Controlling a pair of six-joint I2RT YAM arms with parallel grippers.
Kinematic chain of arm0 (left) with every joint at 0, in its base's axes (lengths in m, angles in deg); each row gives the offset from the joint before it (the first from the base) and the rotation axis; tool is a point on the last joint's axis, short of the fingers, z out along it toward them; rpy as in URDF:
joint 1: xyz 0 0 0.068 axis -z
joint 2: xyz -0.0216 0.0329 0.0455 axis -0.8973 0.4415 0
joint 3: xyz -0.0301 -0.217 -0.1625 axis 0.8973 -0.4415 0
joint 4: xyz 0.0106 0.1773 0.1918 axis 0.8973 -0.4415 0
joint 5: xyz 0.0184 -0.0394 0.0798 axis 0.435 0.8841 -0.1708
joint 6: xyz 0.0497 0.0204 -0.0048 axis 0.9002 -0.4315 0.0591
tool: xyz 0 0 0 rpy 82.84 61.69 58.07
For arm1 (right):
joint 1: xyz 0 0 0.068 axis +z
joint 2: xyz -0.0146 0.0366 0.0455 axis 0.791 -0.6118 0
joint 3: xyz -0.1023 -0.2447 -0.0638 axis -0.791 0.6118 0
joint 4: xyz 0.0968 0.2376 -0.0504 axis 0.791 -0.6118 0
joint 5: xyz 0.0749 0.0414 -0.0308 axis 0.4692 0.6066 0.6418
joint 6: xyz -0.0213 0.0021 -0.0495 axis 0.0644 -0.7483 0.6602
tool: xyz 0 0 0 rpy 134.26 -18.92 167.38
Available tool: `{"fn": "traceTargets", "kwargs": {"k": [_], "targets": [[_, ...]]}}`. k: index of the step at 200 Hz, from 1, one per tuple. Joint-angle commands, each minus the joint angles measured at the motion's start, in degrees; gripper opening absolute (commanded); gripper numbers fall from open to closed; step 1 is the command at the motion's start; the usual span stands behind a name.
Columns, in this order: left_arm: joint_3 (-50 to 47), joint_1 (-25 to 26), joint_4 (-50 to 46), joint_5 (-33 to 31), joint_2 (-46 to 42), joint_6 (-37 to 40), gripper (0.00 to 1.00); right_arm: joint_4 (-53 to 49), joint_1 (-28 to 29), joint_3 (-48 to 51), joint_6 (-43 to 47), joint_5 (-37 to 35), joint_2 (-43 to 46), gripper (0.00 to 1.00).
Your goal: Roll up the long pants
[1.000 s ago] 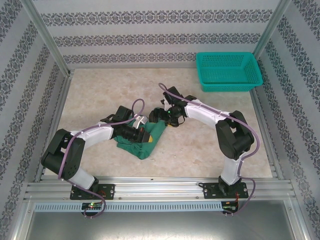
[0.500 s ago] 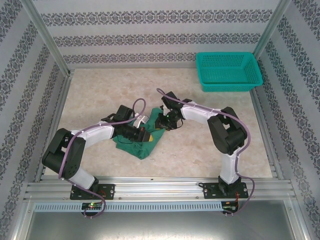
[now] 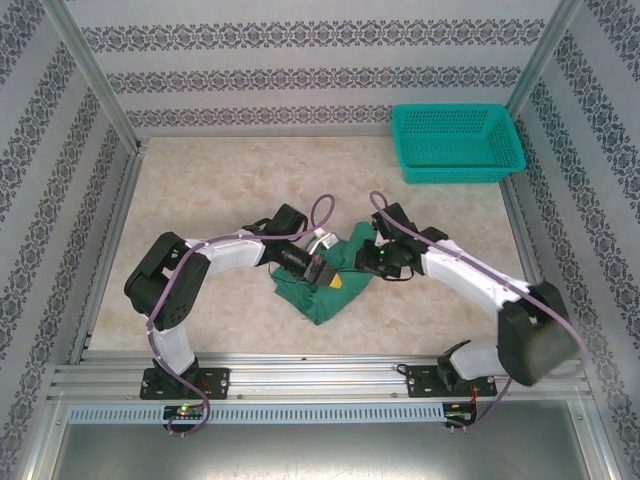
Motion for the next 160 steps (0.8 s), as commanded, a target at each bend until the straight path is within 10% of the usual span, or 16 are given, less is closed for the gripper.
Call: {"fn": "traceTargets", "kwargs": {"k": [1, 29, 77, 107, 123, 143, 160], "targets": [[-0.6, -2.1, 5.9, 1.3, 0.9, -3.2, 0.00, -10.6, 0.0, -1.8, -0.3, -2.5, 5.4, 0.44], [-4.9, -3.2, 18.9, 5.0, -0.5, -11.3, 0.00, -11.7, 0.4, -6.5, 0.2, -4.1, 4.5, 0.74], [-12.5, -6.6, 37.1, 7.4, -3.1, -23.1, 0.00, -8.3, 1.5, -6.3, -1.1, -3.1, -1.0, 0.75], [-13.0, -7.6, 23.1, 2.2, -1.9, -12.4, 0.00, -5.5, 3.2, -6.9, -2.2, -2.9, -5.1, 0.75], [-13.0, -7.6, 19.8, 0.9, 1.9, -9.2, 0.00, -3.4, 3.3, -7.6, -2.7, -2.3, -6.7, 0.66], [-15.1, -7.9, 24.6, 0.3, 5.6, -10.5, 0.00, -2.3, 3.8, -9.9, -2.8, -1.7, -8.5, 0.21], [-16.0, -8.2, 26.0, 0.0, 7.1, -11.1, 0.00, -3.0, 4.2, -12.2, -2.1, -1.4, -10.2, 0.06]]}}
